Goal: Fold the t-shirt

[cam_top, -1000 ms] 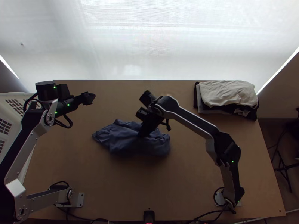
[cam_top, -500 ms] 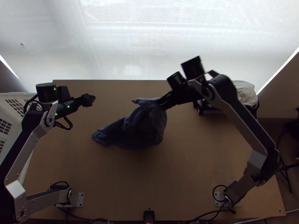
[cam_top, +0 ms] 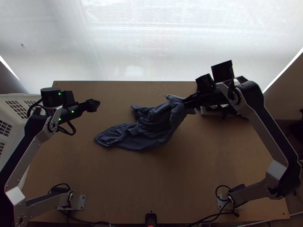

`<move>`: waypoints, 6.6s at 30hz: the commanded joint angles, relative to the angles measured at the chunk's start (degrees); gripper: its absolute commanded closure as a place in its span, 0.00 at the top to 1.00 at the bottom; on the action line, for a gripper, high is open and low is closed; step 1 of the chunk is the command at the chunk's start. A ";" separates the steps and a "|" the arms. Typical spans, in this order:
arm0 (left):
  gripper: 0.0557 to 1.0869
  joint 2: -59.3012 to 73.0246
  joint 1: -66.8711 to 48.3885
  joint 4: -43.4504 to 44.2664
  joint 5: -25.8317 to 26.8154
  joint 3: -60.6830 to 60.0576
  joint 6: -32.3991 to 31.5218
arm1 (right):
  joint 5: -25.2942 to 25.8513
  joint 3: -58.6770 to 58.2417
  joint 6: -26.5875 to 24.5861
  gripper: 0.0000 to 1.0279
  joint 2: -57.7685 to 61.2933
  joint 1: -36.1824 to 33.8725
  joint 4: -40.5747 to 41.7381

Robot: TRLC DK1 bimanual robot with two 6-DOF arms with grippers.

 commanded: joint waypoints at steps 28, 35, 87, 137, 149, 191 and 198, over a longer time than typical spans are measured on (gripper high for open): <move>0.95 -3.14 -7.30 -3.60 -0.05 -7.56 6.19 | 20.82 -13.26 -1.61 0.96 -6.03 -0.81 6.67; 0.95 4.16 -16.71 -8.35 -10.60 -10.64 21.30 | 20.03 -12.91 -2.49 0.96 -6.82 0.24 6.67; 0.95 -4.37 -12.31 -14.33 -12.53 -6.77 13.92 | 10.63 33.76 -3.19 0.85 48.99 9.03 -11.09; 0.95 -7.80 -11.26 -14.33 -12.44 -8.09 11.55 | 15.02 26.82 -1.79 0.03 34.48 7.10 -3.18; 0.95 -6.13 -14.24 -10.72 -12.44 -8.79 8.12 | 15.11 26.38 -0.03 0.03 19.89 2.35 -2.21; 0.95 -8.85 -12.93 3.08 -22.02 -31.38 42.40 | 15.99 18.12 1.38 0.03 12.42 -2.83 -2.12; 0.95 -10.96 -17.67 3.16 -21.85 -33.57 45.56 | 16.08 18.12 1.38 0.03 12.51 -2.92 -2.12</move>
